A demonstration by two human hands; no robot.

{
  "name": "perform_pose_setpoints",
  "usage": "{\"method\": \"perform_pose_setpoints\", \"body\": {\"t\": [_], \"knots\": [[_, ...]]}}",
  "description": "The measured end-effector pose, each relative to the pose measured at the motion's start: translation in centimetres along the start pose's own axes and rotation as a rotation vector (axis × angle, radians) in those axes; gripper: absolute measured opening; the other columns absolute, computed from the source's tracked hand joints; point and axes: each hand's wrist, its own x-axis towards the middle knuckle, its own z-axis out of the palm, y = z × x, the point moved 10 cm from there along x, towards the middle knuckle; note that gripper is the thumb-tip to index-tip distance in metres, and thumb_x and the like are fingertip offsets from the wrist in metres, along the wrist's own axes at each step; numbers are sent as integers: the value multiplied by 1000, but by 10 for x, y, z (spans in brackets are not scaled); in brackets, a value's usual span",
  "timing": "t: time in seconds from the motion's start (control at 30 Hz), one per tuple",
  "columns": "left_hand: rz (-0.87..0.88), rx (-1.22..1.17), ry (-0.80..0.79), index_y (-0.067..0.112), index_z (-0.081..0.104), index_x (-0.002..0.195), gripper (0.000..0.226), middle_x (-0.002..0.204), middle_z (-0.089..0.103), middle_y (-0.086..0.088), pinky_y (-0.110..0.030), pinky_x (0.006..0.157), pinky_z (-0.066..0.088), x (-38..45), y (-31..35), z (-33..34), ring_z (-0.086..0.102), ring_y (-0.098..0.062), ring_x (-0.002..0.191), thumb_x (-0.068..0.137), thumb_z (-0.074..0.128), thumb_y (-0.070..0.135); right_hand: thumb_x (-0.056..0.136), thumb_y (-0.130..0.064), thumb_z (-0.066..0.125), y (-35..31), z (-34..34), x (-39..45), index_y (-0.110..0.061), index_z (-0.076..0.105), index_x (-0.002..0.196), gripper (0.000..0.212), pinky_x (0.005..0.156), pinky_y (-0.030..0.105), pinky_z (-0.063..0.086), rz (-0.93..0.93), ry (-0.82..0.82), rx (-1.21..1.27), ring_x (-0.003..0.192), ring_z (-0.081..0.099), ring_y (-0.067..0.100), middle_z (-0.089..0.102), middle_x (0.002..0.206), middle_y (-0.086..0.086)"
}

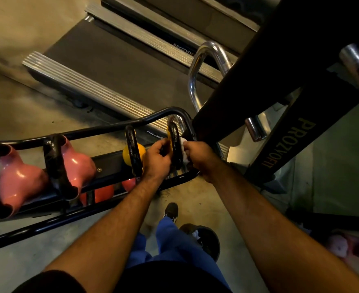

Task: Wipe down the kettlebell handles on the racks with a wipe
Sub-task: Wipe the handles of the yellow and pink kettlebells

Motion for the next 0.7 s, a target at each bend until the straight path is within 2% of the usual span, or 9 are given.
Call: {"method": "perform_pose_setpoints", "body": {"t": [0.1,0.23,0.37,0.43,0.5,0.57,0.6,0.67,0.7], "knots": [[39,20,-2,32,63,115,35,98,67,15,-31,88,56,-1,4,1,66,-7,96,85,74,16,102,-28,54,-3,-1,4,-16,61,69,36,48,23,40,1,3,-41,41,53,8,56,53,-2],[20,1,-2,26,67,117,35,101,70,11,-33,86,57,-1,-2,0,68,-11,99,84,76,18,100,-10,54,-11,-2,5,-12,59,63,37,55,28,39,-81,30,-130,53,49,19,53,61,9],[26,10,-2,25,66,121,38,105,69,10,-33,87,58,-1,0,0,67,-9,99,84,76,22,91,2,58,-15,-4,2,-13,68,72,26,66,36,51,-152,62,-158,68,62,29,64,74,18],[21,6,-4,25,65,123,40,103,68,13,-31,85,58,-1,1,1,66,-7,97,84,76,23,87,-4,64,-13,-7,3,-15,73,80,16,73,40,60,-197,128,-206,77,71,31,73,82,13],[20,-10,-8,27,64,124,41,100,66,16,-27,82,57,-2,2,3,65,-4,95,85,76,23,87,-17,70,-9,-12,5,-16,77,90,8,77,44,63,-205,211,-258,81,74,27,76,86,7],[22,-22,-13,32,62,123,41,99,64,20,-24,80,56,-3,2,2,64,0,95,85,75,22,88,-20,71,-10,-12,4,-14,77,92,10,72,41,63,-216,224,-269,76,73,25,75,83,7],[23,-28,-15,34,61,121,40,98,64,21,-24,81,56,-3,1,2,63,1,95,86,74,20,89,-15,69,-13,-9,3,-11,76,92,8,66,34,62,-215,189,-251,72,72,23,73,80,8],[26,-33,-12,32,62,120,38,98,64,21,-24,82,55,-1,-1,1,64,0,95,87,73,18,95,-7,60,-15,-3,2,-6,71,89,12,50,20,51,-133,83,-120,54,62,14,65,71,8],[24,-27,-5,29,63,121,37,98,64,20,-22,82,55,-1,-3,0,64,1,94,87,73,16,100,-11,55,-13,3,2,-7,68,85,20,45,18,46,-50,17,-30,46,56,9,61,65,6]]}}
